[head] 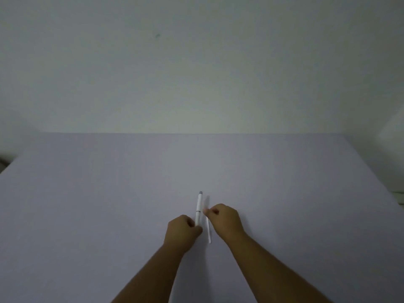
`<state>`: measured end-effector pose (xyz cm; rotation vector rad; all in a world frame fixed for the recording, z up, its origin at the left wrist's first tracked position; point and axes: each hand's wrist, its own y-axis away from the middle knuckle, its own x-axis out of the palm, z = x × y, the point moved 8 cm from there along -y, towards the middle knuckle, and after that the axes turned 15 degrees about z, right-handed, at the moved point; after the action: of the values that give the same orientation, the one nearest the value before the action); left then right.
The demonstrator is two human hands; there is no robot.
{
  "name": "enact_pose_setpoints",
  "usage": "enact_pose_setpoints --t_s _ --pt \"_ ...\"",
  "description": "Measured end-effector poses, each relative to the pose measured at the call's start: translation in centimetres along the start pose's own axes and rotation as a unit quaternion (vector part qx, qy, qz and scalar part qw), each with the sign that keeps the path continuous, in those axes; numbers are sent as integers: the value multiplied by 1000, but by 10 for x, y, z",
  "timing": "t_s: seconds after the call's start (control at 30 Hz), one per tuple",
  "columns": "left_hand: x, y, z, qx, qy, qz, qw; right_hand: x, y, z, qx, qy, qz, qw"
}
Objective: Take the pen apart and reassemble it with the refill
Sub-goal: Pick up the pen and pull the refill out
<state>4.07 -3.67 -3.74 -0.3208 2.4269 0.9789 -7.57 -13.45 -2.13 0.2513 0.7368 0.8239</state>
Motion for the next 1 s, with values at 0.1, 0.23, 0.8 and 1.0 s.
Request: enact_pose_setpoints --t_s 0.1,0.23,0.8,1.0 --pt "3 12 -15 51 -14 7 999 -3 0 7 6 -107 -12 994" --pt "0 20 -26 91 -6 -1 996 -4 0 17 4 -149 -3 989" --pt "-11 4 20 13 160 74 984 -6 -15 -37 90 15 6 996" --pt "-8 4 20 20 186 78 979 10 -17 -37 87 -2 -18 996"
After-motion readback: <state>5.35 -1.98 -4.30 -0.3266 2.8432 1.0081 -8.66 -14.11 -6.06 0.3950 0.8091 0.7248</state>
